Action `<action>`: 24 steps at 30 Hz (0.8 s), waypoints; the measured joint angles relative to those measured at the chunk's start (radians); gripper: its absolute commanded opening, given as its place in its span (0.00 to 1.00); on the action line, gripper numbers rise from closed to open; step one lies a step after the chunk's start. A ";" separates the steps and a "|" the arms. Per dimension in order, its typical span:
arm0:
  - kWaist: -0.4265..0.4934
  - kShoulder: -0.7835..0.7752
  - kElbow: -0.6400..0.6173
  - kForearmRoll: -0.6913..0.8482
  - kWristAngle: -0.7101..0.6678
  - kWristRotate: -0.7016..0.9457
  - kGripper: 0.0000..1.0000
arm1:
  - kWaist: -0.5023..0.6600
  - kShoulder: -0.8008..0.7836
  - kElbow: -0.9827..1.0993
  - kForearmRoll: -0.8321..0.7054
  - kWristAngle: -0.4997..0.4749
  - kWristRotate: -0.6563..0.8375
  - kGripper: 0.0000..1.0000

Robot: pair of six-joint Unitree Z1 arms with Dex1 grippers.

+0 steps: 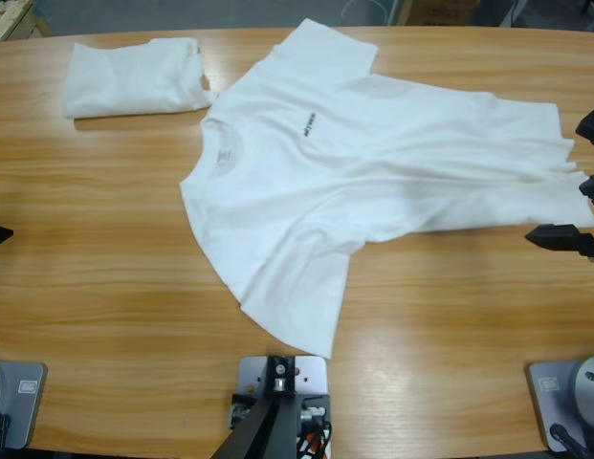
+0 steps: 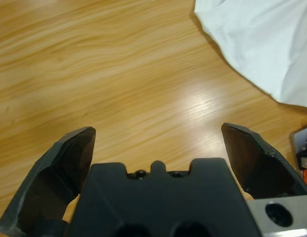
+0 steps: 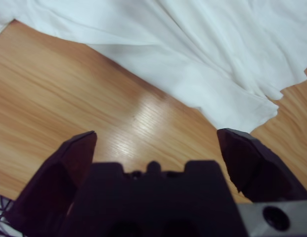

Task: Fold clothes

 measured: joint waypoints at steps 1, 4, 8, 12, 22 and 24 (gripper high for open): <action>0.000 0.000 -0.001 0.000 0.001 -0.001 1.00 | 0.000 -0.002 0.000 0.000 -0.006 0.000 1.00; -0.001 -0.009 -0.002 0.000 0.001 -0.026 1.00 | 0.000 -0.037 0.000 0.000 -0.043 0.013 0.99; -0.060 -0.017 -0.004 0.015 -0.002 -0.040 1.00 | -0.001 -0.106 -0.001 0.000 -0.044 0.032 0.98; -0.070 -0.013 -0.003 0.015 -0.002 -0.040 1.00 | -0.001 -0.089 -0.001 -0.001 -0.044 0.039 0.98; -0.070 0.021 -0.004 0.015 -0.002 -0.040 1.00 | -0.002 -0.002 -0.003 0.002 -0.043 0.039 0.99; -0.070 0.021 -0.004 0.015 -0.002 -0.042 0.99 | -0.002 0.007 -0.008 0.005 -0.043 0.042 0.99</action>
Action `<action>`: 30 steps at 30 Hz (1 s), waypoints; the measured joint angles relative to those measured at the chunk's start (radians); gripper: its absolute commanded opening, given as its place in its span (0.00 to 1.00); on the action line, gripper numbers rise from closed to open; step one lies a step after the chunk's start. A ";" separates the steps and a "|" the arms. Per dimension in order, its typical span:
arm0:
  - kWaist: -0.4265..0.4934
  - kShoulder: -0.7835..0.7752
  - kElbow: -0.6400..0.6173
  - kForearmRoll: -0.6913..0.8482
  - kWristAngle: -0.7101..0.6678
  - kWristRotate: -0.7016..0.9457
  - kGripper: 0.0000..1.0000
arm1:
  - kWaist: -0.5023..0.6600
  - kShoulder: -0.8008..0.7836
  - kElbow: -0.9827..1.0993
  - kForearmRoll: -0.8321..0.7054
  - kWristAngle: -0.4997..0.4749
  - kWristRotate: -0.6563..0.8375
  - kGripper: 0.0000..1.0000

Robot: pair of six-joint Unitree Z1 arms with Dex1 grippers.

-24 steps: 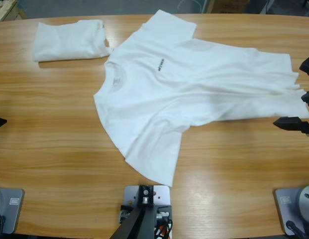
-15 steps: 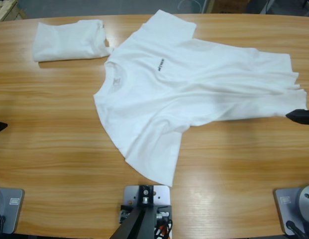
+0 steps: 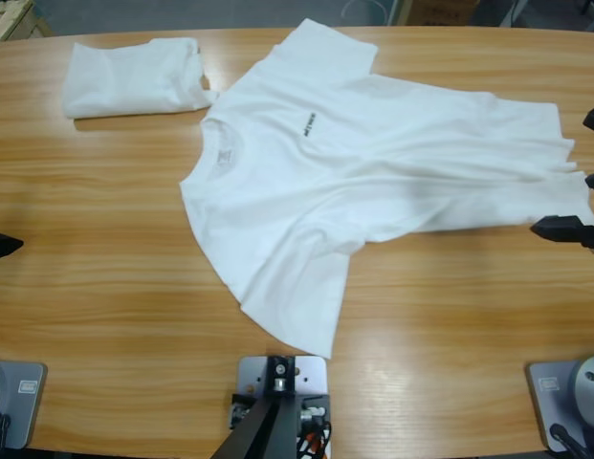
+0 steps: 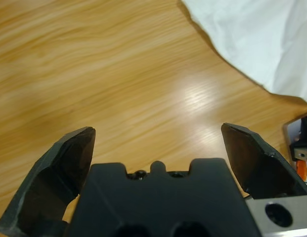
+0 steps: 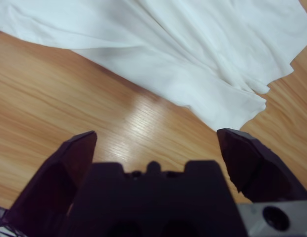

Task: Fold clothes

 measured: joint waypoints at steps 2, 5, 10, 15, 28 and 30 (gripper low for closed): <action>-0.006 -0.001 -0.011 0.006 -0.059 -0.029 1.00 | 0.000 0.000 -0.024 0.032 -0.013 0.043 0.99; -0.148 0.005 -0.034 0.001 -0.122 -0.124 0.98 | -0.001 0.000 -0.098 0.124 -0.018 0.117 1.00; -0.444 0.114 -0.030 -0.097 -0.115 -0.395 0.98 | -0.003 -0.009 -0.111 0.152 0.136 0.282 1.00; -0.697 0.328 -0.012 -0.253 -0.027 -0.563 1.00 | -0.003 -0.042 -0.043 0.122 0.170 0.343 1.00; -0.873 0.434 0.082 -0.589 0.078 -1.539 0.79 | -0.003 -0.083 -0.010 0.109 0.158 0.374 0.99; -0.884 0.455 0.150 -0.732 0.084 -1.618 0.78 | -0.003 -0.100 -0.008 0.108 0.158 0.374 0.99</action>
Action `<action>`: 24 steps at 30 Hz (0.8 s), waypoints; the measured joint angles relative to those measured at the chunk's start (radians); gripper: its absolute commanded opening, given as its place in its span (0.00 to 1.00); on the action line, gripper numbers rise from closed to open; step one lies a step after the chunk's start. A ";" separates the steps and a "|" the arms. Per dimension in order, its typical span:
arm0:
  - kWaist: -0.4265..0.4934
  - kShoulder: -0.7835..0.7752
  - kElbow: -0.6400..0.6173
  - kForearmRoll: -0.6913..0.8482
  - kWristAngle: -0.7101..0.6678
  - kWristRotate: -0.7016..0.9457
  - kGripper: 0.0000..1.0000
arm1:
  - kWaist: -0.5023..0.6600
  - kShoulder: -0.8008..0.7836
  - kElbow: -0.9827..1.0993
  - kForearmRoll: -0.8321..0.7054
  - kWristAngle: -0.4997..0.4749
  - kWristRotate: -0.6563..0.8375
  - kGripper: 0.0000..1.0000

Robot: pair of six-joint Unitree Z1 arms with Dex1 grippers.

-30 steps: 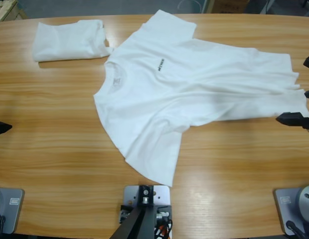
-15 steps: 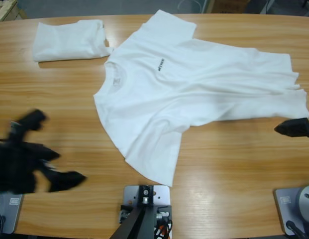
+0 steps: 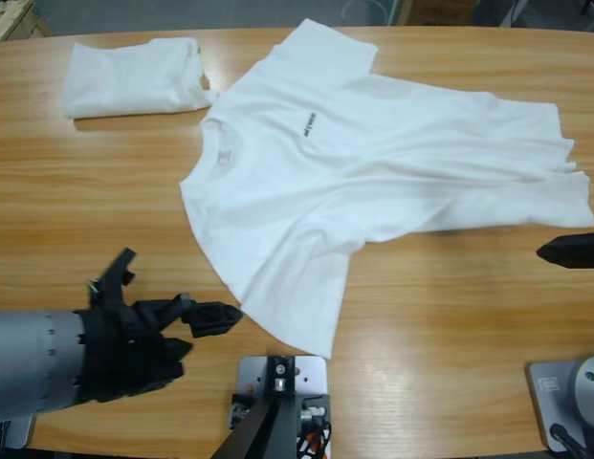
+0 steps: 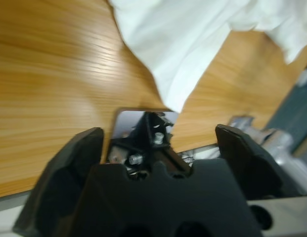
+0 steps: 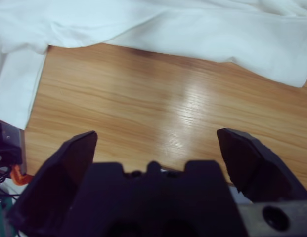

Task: Fold clothes

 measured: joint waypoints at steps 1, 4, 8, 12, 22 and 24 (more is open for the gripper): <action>-0.004 0.020 0.030 -0.073 0.001 -0.026 0.78 | 0.000 -0.011 0.001 0.000 0.000 0.001 1.00; -0.020 0.092 0.092 -0.247 0.002 -0.088 0.78 | 0.000 -0.024 0.001 0.000 0.000 0.001 1.00; -0.046 0.193 0.098 -0.382 0.004 -0.128 0.70 | 0.000 -0.023 0.001 0.000 0.000 0.001 1.00; -0.056 0.250 0.096 -0.417 0.041 -0.130 0.66 | 0.000 -0.023 0.002 0.000 0.000 0.001 0.99; -0.057 0.347 0.097 -0.556 0.154 -0.022 0.00 | 0.000 -0.023 0.024 -0.041 0.002 0.003 0.99; -0.057 0.373 0.097 -0.596 0.162 -0.002 0.00 | 0.000 -0.023 0.025 -0.043 0.002 0.003 0.99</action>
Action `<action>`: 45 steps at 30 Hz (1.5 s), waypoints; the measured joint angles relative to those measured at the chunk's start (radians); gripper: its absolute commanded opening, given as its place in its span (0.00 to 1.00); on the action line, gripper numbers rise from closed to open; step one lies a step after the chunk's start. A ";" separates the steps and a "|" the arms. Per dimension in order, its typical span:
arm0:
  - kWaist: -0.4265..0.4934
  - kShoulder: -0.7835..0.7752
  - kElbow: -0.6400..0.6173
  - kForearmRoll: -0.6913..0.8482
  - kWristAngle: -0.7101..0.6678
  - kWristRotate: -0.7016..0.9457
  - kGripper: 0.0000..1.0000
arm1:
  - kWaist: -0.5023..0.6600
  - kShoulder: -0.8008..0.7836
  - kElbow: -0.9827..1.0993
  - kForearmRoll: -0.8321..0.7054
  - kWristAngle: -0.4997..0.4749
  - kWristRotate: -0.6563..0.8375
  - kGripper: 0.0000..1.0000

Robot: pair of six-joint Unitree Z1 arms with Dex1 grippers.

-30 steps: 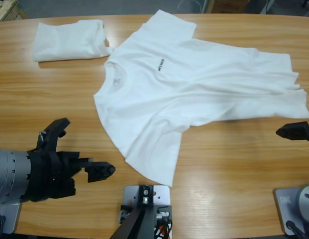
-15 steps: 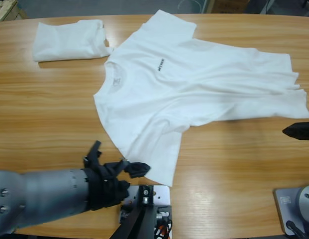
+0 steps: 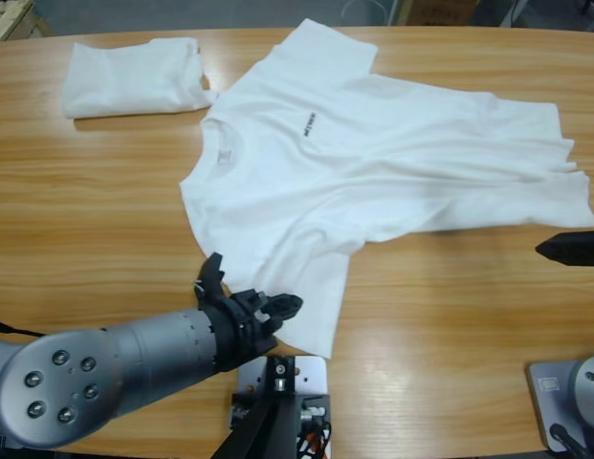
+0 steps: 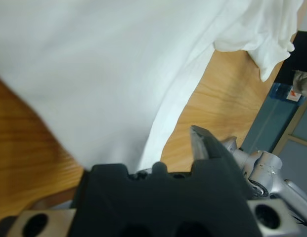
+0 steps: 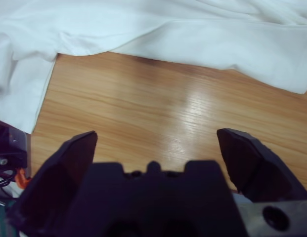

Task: Fold clothes

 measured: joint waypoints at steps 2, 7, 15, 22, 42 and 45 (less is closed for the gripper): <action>0.000 0.016 0.000 -0.018 0.005 0.012 0.00 | 0.000 0.000 0.000 -0.002 0.000 0.000 0.98; 0.000 0.028 0.000 -0.013 0.010 0.052 0.00 | 0.000 0.000 0.004 -0.013 0.012 0.000 0.79; 0.000 -0.133 -0.016 0.286 0.031 0.055 0.00 | -0.024 0.033 -0.023 0.024 0.016 0.087 0.77; 0.000 -0.294 -0.048 0.527 0.032 0.055 0.00 | -0.176 0.067 0.007 0.031 0.017 0.447 0.97; 0.000 -0.314 -0.120 0.583 -0.003 0.072 0.00 | -0.648 0.417 0.093 -0.172 0.017 0.638 0.82; 0.000 -0.313 -0.122 0.583 -0.004 0.072 0.00 | -0.683 0.455 0.083 -0.180 0.009 0.618 0.70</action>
